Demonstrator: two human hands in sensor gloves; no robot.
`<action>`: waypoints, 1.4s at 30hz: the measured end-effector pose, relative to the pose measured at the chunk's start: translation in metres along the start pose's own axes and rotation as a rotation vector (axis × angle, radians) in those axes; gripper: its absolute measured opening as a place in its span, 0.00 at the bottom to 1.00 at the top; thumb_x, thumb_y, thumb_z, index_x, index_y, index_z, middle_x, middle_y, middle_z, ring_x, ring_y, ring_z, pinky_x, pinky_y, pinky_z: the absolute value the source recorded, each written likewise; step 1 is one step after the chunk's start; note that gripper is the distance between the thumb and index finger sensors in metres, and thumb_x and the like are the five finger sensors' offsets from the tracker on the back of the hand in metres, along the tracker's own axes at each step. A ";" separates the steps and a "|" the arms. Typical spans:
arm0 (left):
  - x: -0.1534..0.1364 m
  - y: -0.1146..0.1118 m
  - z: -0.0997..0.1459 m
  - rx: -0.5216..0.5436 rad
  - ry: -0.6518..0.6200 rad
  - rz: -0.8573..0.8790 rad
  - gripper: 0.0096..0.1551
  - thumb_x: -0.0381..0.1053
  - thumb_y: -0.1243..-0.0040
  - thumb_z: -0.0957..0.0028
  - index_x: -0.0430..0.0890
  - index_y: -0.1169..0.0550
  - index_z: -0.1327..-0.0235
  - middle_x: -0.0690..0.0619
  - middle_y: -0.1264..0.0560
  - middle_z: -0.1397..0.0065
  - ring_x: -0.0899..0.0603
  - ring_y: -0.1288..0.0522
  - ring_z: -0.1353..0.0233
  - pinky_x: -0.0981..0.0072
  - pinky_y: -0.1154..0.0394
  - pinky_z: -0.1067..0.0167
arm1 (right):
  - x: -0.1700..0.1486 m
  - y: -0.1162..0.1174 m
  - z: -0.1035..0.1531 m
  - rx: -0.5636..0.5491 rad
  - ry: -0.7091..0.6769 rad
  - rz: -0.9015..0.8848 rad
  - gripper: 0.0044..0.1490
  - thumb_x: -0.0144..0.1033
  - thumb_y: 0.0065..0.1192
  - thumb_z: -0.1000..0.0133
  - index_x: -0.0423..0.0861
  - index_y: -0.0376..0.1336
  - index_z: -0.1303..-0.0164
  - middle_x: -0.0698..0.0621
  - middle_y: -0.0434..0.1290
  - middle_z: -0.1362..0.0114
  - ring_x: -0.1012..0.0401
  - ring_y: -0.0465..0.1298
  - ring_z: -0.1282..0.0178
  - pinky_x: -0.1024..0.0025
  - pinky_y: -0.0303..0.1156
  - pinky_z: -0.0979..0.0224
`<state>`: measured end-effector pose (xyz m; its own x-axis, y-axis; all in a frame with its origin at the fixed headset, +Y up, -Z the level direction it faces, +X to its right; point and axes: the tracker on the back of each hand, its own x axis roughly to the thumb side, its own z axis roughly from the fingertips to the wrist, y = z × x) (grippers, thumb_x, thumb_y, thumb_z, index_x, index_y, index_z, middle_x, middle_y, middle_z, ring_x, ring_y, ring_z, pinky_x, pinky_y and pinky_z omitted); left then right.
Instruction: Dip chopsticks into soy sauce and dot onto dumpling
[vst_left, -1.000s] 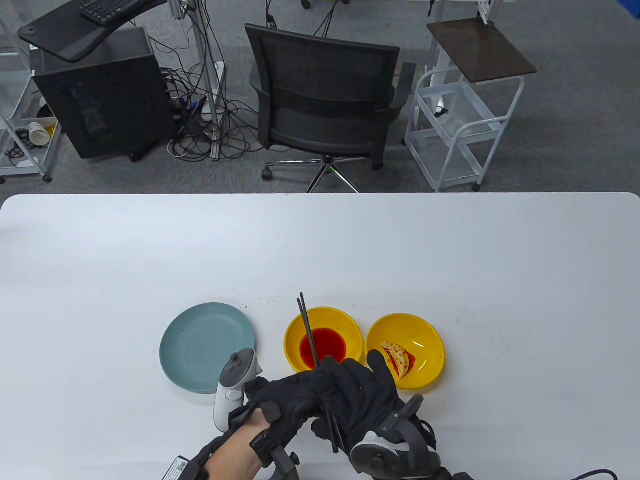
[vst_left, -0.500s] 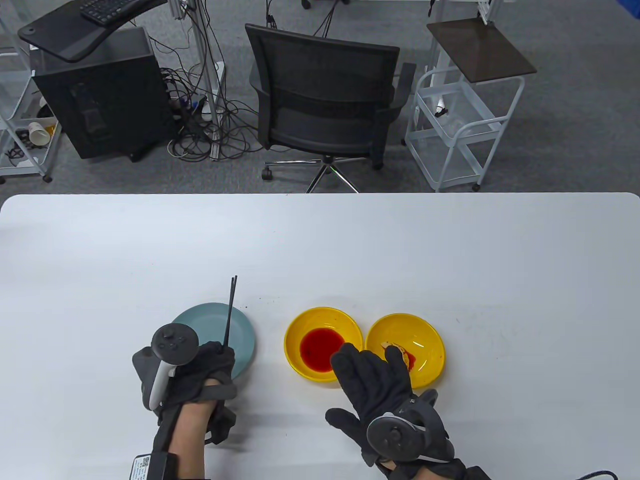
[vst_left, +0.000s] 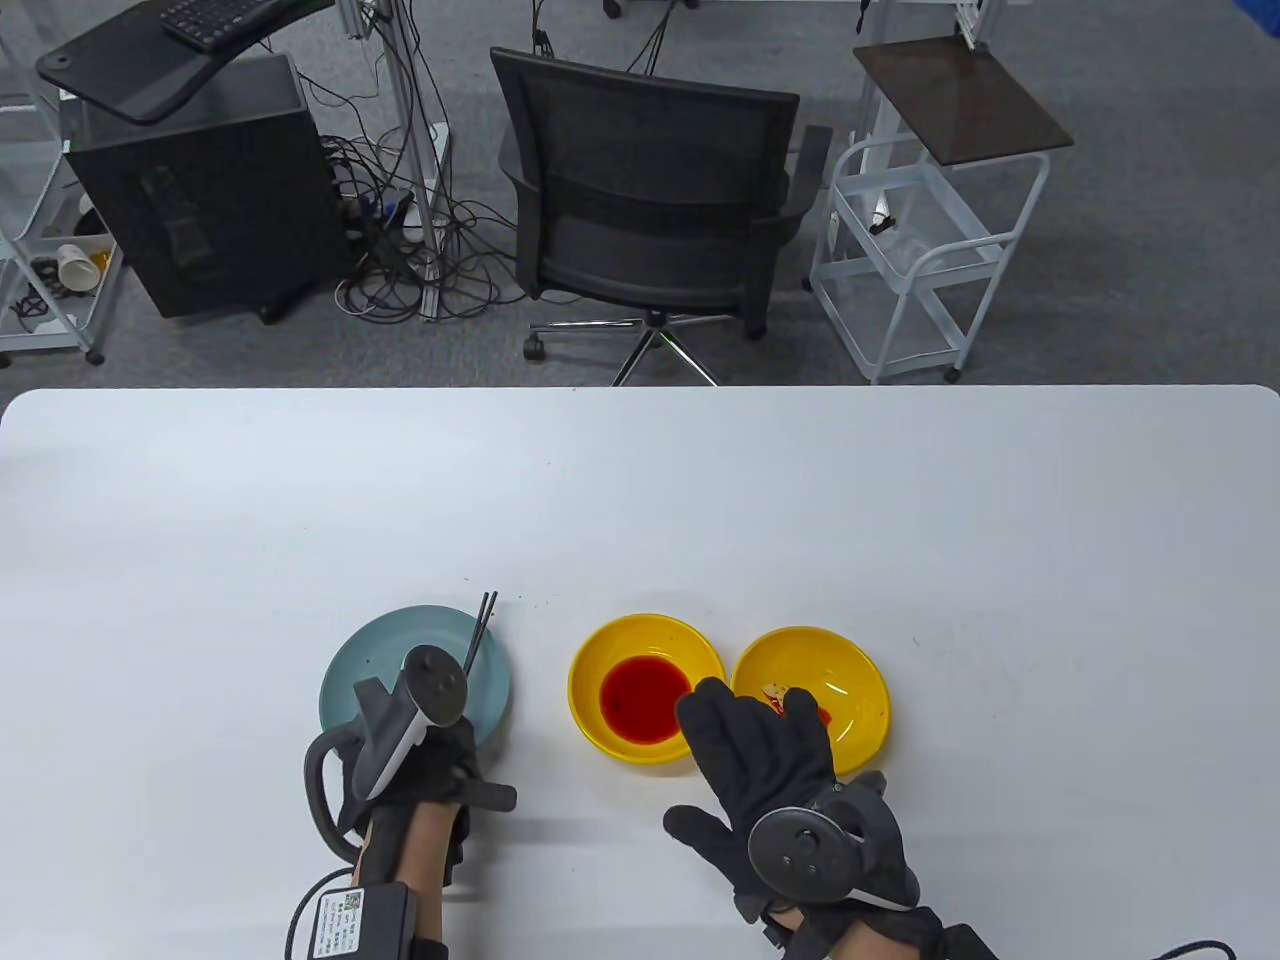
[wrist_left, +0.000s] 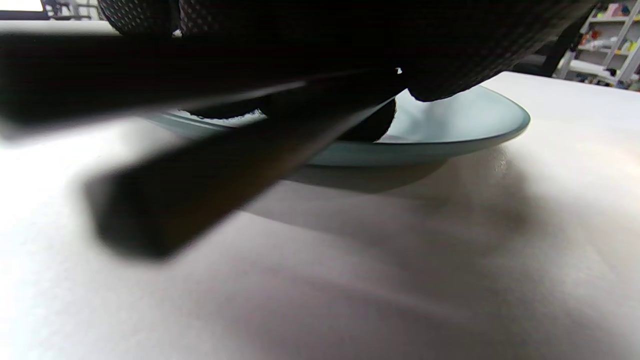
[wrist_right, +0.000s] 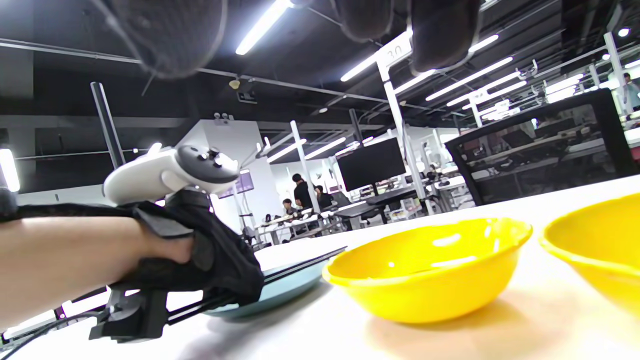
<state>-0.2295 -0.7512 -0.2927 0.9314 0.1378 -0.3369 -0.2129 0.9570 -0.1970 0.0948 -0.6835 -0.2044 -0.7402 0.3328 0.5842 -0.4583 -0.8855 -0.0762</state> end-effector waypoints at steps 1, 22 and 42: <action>-0.001 0.000 0.000 0.010 0.005 0.007 0.27 0.60 0.36 0.49 0.42 0.12 0.50 0.48 0.16 0.48 0.38 0.17 0.49 0.31 0.34 0.33 | 0.000 0.000 0.000 0.003 0.000 0.002 0.56 0.62 0.53 0.50 0.51 0.35 0.21 0.44 0.45 0.14 0.37 0.61 0.23 0.22 0.42 0.24; -0.009 0.001 0.000 0.043 0.040 0.086 0.34 0.63 0.40 0.49 0.40 0.14 0.44 0.44 0.18 0.43 0.35 0.18 0.46 0.29 0.36 0.33 | -0.011 -0.008 -0.001 -0.010 0.047 -0.042 0.55 0.62 0.54 0.50 0.50 0.37 0.21 0.43 0.46 0.14 0.36 0.61 0.23 0.22 0.41 0.24; 0.055 0.011 0.052 0.118 -0.438 0.049 0.51 0.75 0.43 0.51 0.54 0.40 0.18 0.51 0.52 0.12 0.32 0.51 0.13 0.27 0.53 0.25 | -0.078 0.005 -0.003 0.160 0.360 0.076 0.58 0.65 0.53 0.51 0.52 0.34 0.21 0.44 0.31 0.14 0.32 0.39 0.17 0.21 0.32 0.26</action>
<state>-0.1649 -0.7201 -0.2659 0.9635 0.2545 0.0831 -0.2486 0.9656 -0.0760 0.1490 -0.7131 -0.2526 -0.9071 0.3315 0.2593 -0.3343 -0.9418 0.0346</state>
